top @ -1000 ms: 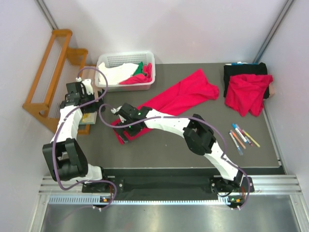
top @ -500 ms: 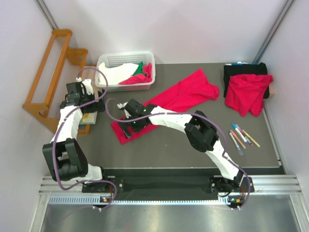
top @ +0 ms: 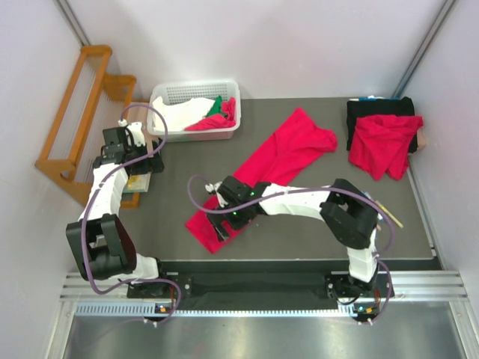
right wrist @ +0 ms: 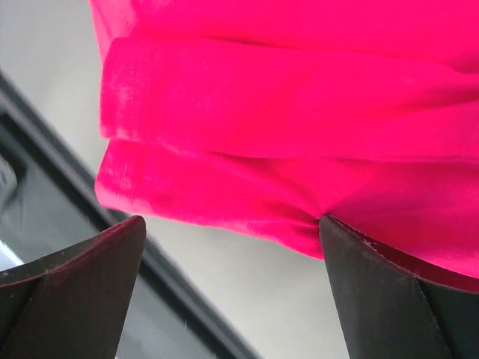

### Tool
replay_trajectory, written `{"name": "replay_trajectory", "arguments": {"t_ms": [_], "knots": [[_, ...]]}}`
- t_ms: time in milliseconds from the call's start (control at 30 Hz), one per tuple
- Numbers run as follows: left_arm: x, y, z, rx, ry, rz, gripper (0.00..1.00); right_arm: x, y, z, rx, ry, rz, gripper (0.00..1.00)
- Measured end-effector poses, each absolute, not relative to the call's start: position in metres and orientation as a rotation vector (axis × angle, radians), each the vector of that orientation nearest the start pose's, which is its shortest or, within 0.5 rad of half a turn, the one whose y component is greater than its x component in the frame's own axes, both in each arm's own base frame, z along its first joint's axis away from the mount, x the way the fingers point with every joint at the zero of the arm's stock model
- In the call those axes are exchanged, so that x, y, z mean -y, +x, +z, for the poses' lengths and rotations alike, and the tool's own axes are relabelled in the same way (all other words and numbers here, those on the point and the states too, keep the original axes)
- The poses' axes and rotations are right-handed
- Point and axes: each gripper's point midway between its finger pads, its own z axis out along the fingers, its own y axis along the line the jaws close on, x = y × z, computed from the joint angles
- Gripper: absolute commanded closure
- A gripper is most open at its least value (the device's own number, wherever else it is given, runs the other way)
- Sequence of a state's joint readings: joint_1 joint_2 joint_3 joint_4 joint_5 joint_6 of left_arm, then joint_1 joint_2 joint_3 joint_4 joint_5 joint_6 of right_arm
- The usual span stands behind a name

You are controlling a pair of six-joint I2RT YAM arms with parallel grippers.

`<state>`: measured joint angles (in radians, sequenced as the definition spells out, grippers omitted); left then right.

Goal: Fold and stack the t-shirts
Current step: Fold the tshirt

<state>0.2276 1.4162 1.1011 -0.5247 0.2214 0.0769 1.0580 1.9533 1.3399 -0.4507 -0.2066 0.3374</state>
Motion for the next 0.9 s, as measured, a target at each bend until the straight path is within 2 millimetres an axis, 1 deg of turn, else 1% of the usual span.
{"name": "replay_trajectory", "arguments": {"t_ms": [133,233,300,400,433,467,500,600,667,733,767,833,900], "knots": [[-0.047,0.363,0.145,-2.386,-0.077,-0.126,0.01,-0.376,0.144,0.034,-2.649,-1.069,0.67,0.0],[-0.047,0.363,0.145,-2.386,-0.073,-0.127,0.01,-0.355,0.13,0.033,-2.704,-1.08,0.625,0.0],[-0.047,0.363,0.145,-2.385,-0.071,-0.13,0.01,-0.342,0.125,0.033,-2.745,-1.085,0.579,0.0],[-0.047,0.363,0.145,-2.386,-0.071,-0.13,0.01,-0.329,0.12,0.035,-2.79,-1.094,0.516,0.0],[-0.047,0.363,0.145,-2.386,-0.071,-0.13,0.01,-0.328,0.119,0.039,-2.799,-1.098,0.491,0.0],[-0.047,0.363,0.145,-2.386,-0.071,-0.13,0.01,-0.328,0.119,0.04,-2.797,-1.101,0.49,0.0],[-0.047,0.362,0.145,-2.387,-0.071,-0.13,0.01,-0.331,0.119,0.046,-2.788,-1.109,0.484,0.0],[-0.047,0.362,0.145,-2.386,-0.07,-0.129,0.01,-0.348,0.115,0.066,-2.709,-1.167,0.461,0.0],[-0.046,0.361,0.147,-2.384,-0.067,-0.127,0.01,-0.362,0.104,0.078,-2.63,-1.233,0.435,0.0],[-0.046,0.36,0.15,-2.376,-0.065,-0.124,0.01,-0.373,0.088,0.086,-2.564,-1.308,0.426,0.0],[-0.046,0.36,0.152,-2.37,-0.064,-0.122,0.01,-0.376,0.078,0.086,-2.532,-1.35,0.409,0.0],[-0.047,0.358,0.157,-2.36,-0.065,-0.114,0.01,-0.377,0.064,0.08,-2.497,-1.416,0.364,0.0],[-0.047,0.358,0.161,-2.349,-0.069,-0.109,0.01,-0.375,0.059,0.071,-2.481,-1.448,0.304,0.0]]}}
